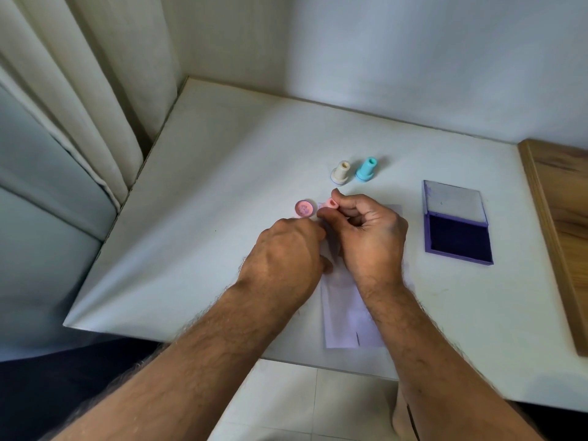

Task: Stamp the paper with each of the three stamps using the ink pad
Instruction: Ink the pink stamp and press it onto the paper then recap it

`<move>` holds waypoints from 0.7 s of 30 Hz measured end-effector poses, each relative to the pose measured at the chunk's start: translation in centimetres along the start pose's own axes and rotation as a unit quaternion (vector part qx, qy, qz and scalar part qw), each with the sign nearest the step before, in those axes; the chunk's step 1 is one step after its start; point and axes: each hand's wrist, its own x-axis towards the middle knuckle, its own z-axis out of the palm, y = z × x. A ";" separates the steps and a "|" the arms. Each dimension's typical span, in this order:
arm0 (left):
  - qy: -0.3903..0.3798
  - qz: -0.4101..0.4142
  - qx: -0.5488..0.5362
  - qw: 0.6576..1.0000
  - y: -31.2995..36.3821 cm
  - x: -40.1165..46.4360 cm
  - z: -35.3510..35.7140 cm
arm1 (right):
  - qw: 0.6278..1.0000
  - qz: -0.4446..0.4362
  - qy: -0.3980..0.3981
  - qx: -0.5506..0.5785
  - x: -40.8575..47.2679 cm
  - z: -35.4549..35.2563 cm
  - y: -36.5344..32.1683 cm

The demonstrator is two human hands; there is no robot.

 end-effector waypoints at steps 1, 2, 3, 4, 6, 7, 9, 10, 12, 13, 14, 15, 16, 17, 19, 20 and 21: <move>-0.009 0.003 0.001 1.000 0.0 0.1 0.0 | 1.000 0.002 -0.001 0.003 0.0 0.0 0.0; -0.016 0.003 0.001 1.000 0.0 0.1 0.0 | 1.000 0.005 -0.002 0.007 0.0 0.0 0.0; -0.020 0.003 0.001 1.000 0.0 0.1 -0.1 | 1.000 0.007 -0.002 0.009 0.0 0.0 -0.1; -0.023 0.003 0.003 1.000 0.0 0.1 -0.1 | 1.000 0.011 -0.002 0.012 0.0 0.0 -0.1; -0.026 0.004 0.010 1.000 0.1 0.2 -0.1 | 1.000 0.019 -0.002 0.019 0.1 0.0 -0.1; -0.025 0.005 0.013 1.000 0.1 0.2 -0.1 | 0.999 0.023 -0.002 0.022 0.2 0.0 0.0; -0.022 0.011 0.020 1.000 0.0 0.2 -0.2 | 0.999 0.028 -0.004 0.028 0.2 0.0 0.0; -0.020 0.016 0.025 0.999 0.0 0.1 -0.2 | 0.999 0.028 -0.004 0.030 0.1 0.0 0.0; -0.020 0.028 0.038 0.999 0.0 0.0 -0.1 | 0.999 0.024 -0.003 0.027 0.0 0.0 0.0; -0.021 0.033 0.043 0.998 0.1 -0.1 -0.1 | 0.999 0.024 -0.003 0.026 -0.1 0.0 0.1; -0.021 0.036 0.046 0.998 0.1 -0.1 -0.1 | 0.999 0.027 -0.002 0.028 -0.1 0.0 0.0; -0.021 0.039 0.048 0.998 0.0 -0.1 -0.1 | 0.999 0.032 -0.002 0.032 -0.1 0.0 0.0; -0.023 0.041 0.049 0.998 0.0 -0.1 -0.1 | 0.999 0.036 -0.003 0.034 -0.1 0.0 0.0; -0.027 0.042 0.050 0.998 0.0 -0.1 -0.1 | 0.999 0.039 -0.003 0.035 -0.1 0.0 -0.1; -0.037 0.041 0.051 0.997 0.0 -0.1 -0.2 | 0.998 0.044 -0.005 0.039 0.0 0.0 -0.1; -0.040 0.040 0.050 0.997 0.0 -0.1 -0.2 | 0.998 0.045 -0.005 0.040 0.0 0.0 -0.2; -0.041 0.038 0.049 0.997 0.0 -0.1 -0.2 | 0.998 0.046 -0.006 0.041 0.0 0.0 -0.2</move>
